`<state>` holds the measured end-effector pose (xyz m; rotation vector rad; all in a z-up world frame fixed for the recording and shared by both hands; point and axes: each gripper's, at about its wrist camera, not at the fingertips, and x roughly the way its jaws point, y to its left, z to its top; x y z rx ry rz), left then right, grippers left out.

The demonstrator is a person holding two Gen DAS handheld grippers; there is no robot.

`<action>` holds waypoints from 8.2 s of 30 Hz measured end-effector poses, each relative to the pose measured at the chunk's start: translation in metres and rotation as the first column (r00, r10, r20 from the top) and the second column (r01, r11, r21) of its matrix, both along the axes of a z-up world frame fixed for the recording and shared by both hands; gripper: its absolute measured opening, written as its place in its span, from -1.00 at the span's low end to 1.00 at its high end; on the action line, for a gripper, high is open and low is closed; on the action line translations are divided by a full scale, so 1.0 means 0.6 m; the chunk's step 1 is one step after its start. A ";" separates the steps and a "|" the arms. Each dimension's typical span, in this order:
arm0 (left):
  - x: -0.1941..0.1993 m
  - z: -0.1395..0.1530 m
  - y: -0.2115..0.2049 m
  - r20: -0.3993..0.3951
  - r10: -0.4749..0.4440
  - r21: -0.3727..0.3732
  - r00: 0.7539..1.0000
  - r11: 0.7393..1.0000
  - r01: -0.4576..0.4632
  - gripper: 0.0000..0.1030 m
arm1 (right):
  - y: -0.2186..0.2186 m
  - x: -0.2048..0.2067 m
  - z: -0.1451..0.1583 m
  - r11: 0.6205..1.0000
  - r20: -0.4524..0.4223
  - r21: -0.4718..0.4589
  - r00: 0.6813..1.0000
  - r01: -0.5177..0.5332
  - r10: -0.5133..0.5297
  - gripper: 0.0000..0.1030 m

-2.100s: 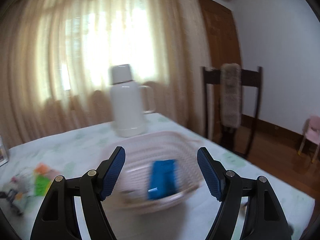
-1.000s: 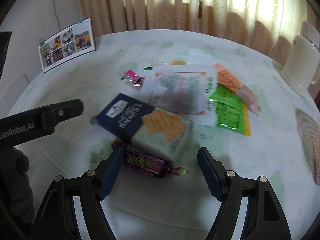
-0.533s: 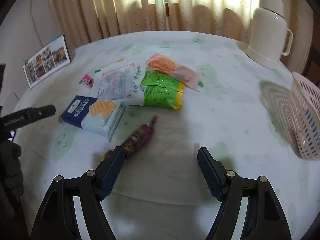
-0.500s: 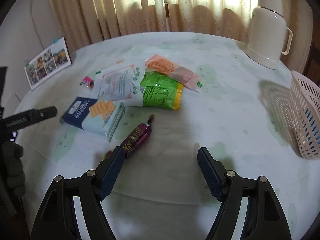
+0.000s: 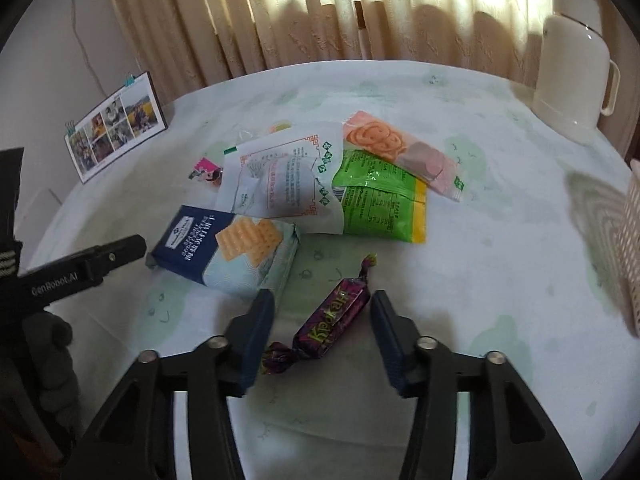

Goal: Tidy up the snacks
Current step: 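Grasp the soda crackers box with the left gripper while the right gripper approaches the candy, then lift the purple candy bar with the right gripper while the left gripper holds the crackers box, then drop the candy bar and crackers box into the pink basket with both grippers, then withdraw both grippers from the basket toward the remaining snacks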

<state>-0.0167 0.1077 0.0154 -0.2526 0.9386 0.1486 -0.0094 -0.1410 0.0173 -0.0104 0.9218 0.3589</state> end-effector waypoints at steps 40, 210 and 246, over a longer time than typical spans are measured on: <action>-0.008 0.003 -0.016 0.003 -0.037 -0.039 0.999 0.999 0.037 0.73 | 0.069 0.082 0.020 0.970 0.049 0.092 0.974 -0.225 0.222 -0.67; 0.092 0.123 -0.529 0.110 -0.499 0.109 0.860 0.866 0.489 0.55 | -0.517 -0.092 0.111 0.734 0.399 0.293 0.619 0.613 -0.677 0.19; 0.114 0.058 -0.240 0.031 -0.175 0.069 0.984 0.983 0.172 0.62 | -0.421 -0.072 0.116 0.787 0.510 0.112 0.645 0.606 -0.569 0.30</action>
